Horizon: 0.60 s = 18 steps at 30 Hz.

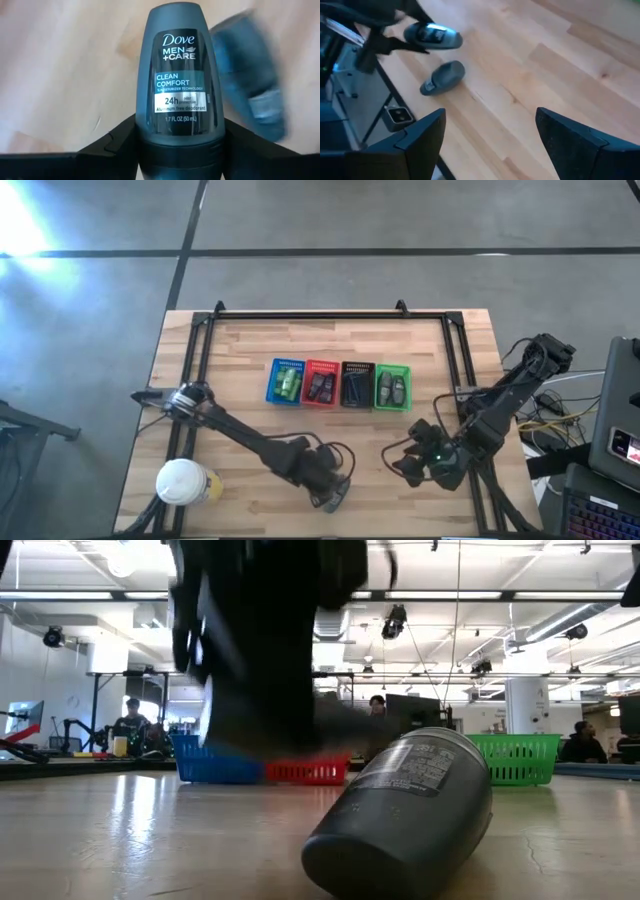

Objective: Pick & Place Travel size toiletries
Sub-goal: Put the gray deodorant into the green bin

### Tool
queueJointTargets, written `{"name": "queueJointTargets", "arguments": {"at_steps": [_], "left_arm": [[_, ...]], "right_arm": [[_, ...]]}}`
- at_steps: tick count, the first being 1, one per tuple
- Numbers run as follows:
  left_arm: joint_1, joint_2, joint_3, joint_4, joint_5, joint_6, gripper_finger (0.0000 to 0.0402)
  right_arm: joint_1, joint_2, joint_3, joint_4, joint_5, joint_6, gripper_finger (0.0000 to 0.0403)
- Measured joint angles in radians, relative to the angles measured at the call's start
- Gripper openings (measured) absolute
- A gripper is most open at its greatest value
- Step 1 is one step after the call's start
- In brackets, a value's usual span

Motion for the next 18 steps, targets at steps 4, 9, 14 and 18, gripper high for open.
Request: {"name": "queueJointTargets", "arguments": {"at_steps": [4, 9, 14, 18], "left_arm": [[-0.022, -0.055, 0.001, 0.0, -0.091, 0.042, 0.0211], [-0.033, -0.119, 0.001, 0.03, -0.202, 0.135, 0.0211], [-0.034, -0.155, 0.001, 0.028, -0.268, 0.201, 0.0211], [-0.034, -0.172, 0.001, 0.057, -0.289, 0.296, 0.0211]], "right_arm": [[-0.001, 0.0, -0.023, 0.091, 0.008, 0.004, 0.0305], [-0.064, 0.0, -0.07, 0.299, 0.01, -0.09, 0.0318], [-0.143, 0.0, -0.079, 0.373, -0.004, -0.174, 0.033], [-0.202, 0.002, -0.078, 0.401, -0.083, -0.226, 0.0337]]}}
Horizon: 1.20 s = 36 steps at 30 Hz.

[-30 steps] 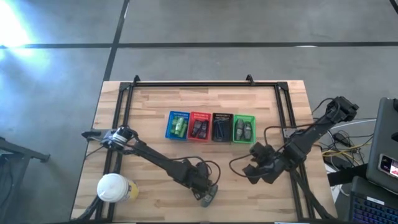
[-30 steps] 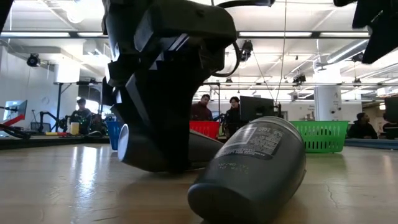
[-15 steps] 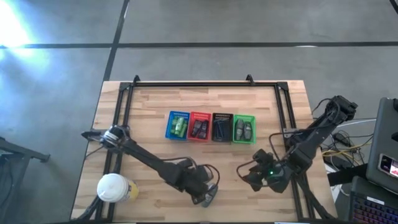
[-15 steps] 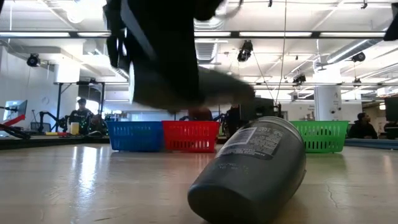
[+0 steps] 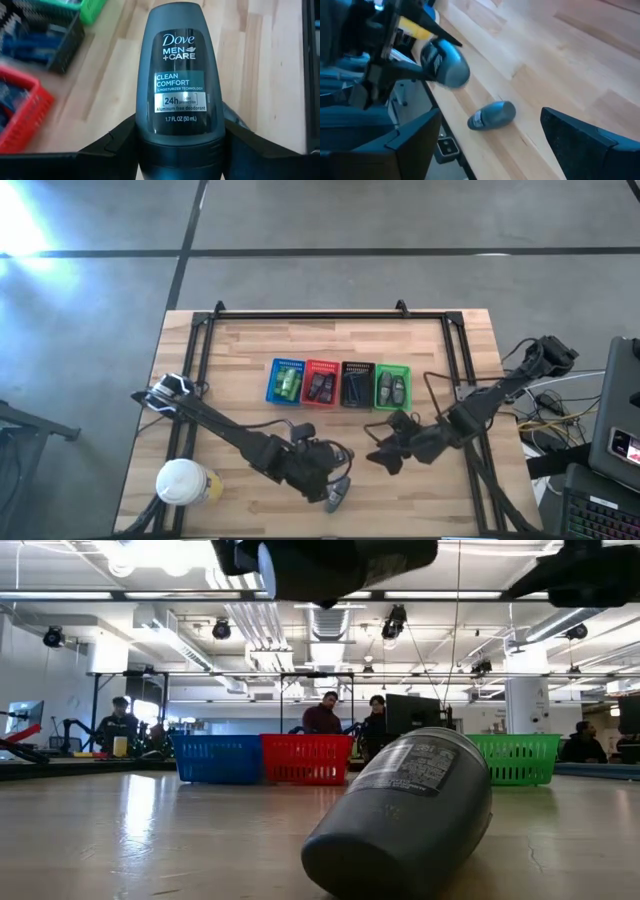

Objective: Pick & Place Travel size toiletries
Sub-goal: Put the gray deodorant into the green bin

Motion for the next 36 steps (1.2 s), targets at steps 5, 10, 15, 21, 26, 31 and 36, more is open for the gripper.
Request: {"name": "queueJointTargets", "arguments": {"at_steps": [5, 10, 15, 21, 26, 31, 36], "left_arm": [[0.006, 0.0, 0.01, 0.01, -0.032, 0.145, 0.0211], [0.034, 0.0, 0.011, 0.01, -0.044, 0.212, 0.0211], [0.06, -0.001, 0.011, 0.017, -0.041, 0.268, 0.0211], [0.081, -0.002, 0.011, 0.075, -0.012, 0.325, 0.0211], [0.091, -0.003, 0.011, 0.124, -0.034, 0.355, 0.0211], [0.105, -0.003, 0.012, 0.122, -0.05, 0.357, 0.0211], [0.107, -0.003, 0.022, 0.133, -0.06, 0.386, 0.0211]], "right_arm": [[-0.067, 0.002, -0.002, 0.078, -0.049, -0.06, 0.0344], [-0.117, 0.001, 0.001, 0.115, -0.099, -0.103, 0.0341], [-0.143, 0.001, 0.001, 0.107, -0.139, -0.11, 0.0328], [-0.167, 0.001, 0.0, 0.108, -0.157, -0.116, 0.0317], [-0.17, 0.001, 0.0, 0.108, -0.166, -0.114, 0.031], [-0.17, 0.001, 0.0, 0.109, -0.173, -0.11, 0.0302], [-0.175, 0.001, 0.0, 0.12, -0.173, -0.11, 0.0293]]}}
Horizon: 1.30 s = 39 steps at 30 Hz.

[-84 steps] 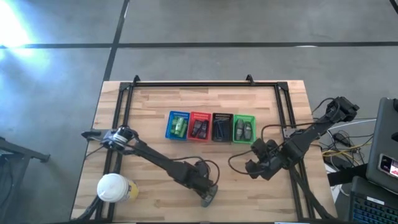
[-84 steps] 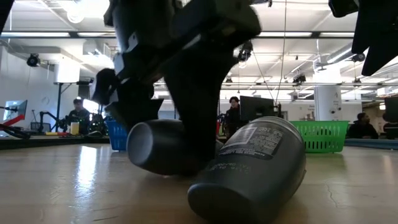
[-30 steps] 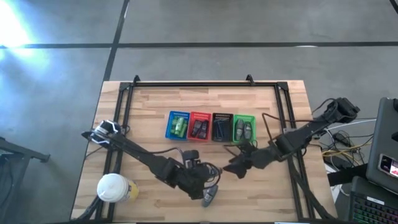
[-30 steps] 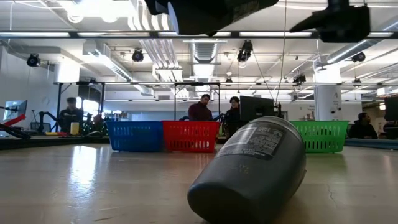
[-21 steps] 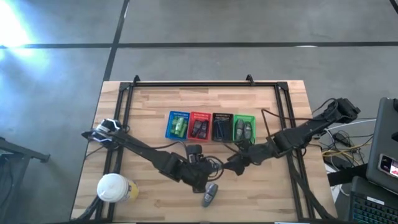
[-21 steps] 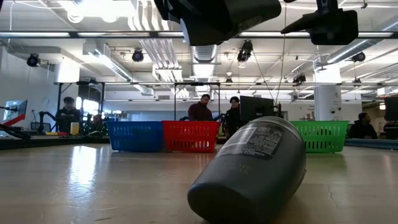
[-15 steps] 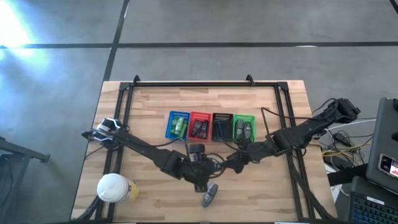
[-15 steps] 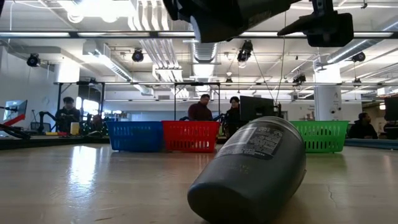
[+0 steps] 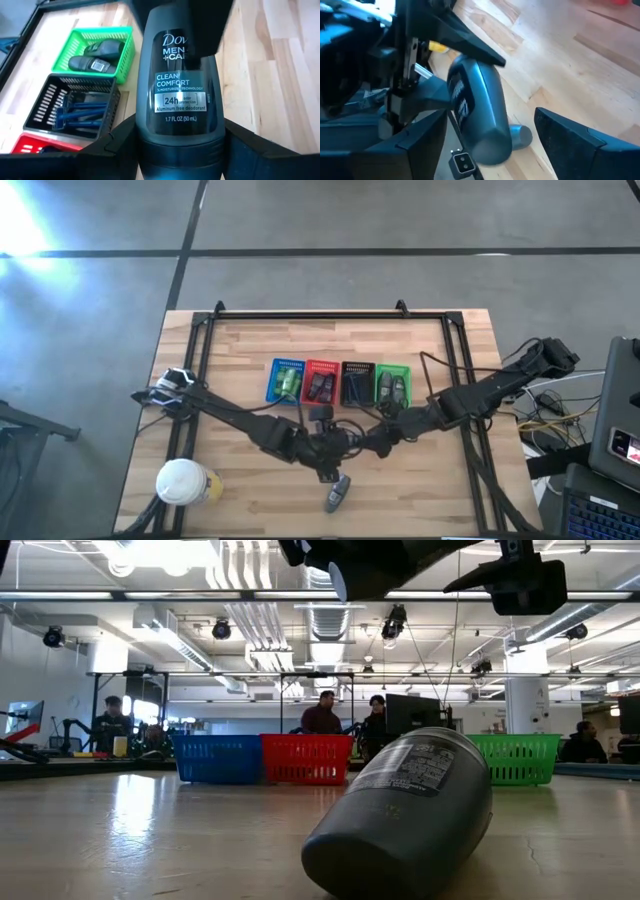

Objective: Pick & Place Travel size toiletries
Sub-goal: Put the gray deodorant into the green bin

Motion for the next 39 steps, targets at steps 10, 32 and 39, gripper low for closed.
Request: {"name": "queueJointTargets", "arguments": {"at_steps": [10, 32, 39], "left_arm": [[0.005, 0.0, 0.0, 0.042, -0.017, 0.034, 0.0211], [0.009, 0.0, -0.002, 0.083, -0.042, 0.096, 0.0218], [0.007, -0.001, -0.002, 0.094, -0.045, 0.095, 0.0258]], "right_arm": [[-0.006, 0.0, 0.0, 0.042, -0.002, 0.004, 0.026], [-0.016, -0.002, 0.0, 0.046, -0.002, 0.031, 0.014], [-0.018, 0.0, -0.001, 0.034, 0.002, 0.011, 0.0123]]}}
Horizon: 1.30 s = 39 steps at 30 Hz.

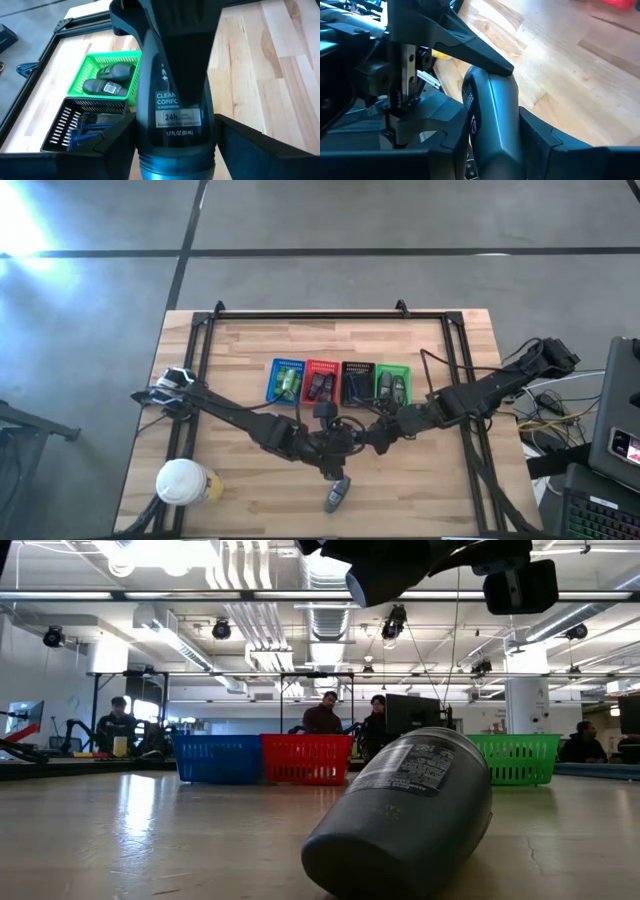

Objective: Pick & Place Travel size toiletries
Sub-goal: Put the gray deodorant into the green bin

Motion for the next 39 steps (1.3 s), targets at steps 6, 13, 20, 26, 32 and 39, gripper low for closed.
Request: {"name": "queueJointTargets", "arguments": {"at_steps": [6, 13, 20, 26, 32, 39], "left_arm": [[-0.008, 0.0, 0.002, -0.033, 0.0, 0.0, 0.0263], [-0.006, -0.01, 0.002, -0.186, 0.001, -0.096, 0.0264], [0.006, -0.041, -0.001, -0.35, -0.038, -0.164, 0.0265], [0.006, -0.066, -0.015, -0.429, -0.039, -0.213, 0.0266], [0.024, -0.066, -0.082, -0.474, 0.185, -0.315, 0.0264], [0.022, -0.079, -0.209, -0.39, 0.325, -0.339, 0.0261]], "right_arm": [[0.001, 0.0, 0.0, -0.014, 0.025, -0.013, 0.0121], [-0.002, -0.017, 0.0, -0.141, 0.067, -0.013, 0.0118], [-0.002, -0.097, 0.0, -0.342, 0.181, 0.02, 0.0118], [0.002, -0.199, 0.001, -0.678, 0.371, 0.138, 0.0117], [-0.011, -0.198, -0.004, -0.876, 0.375, 0.191, 0.0116], [-0.145, -0.17, -0.032, -0.843, 0.228, 0.073, 0.0116]]}}
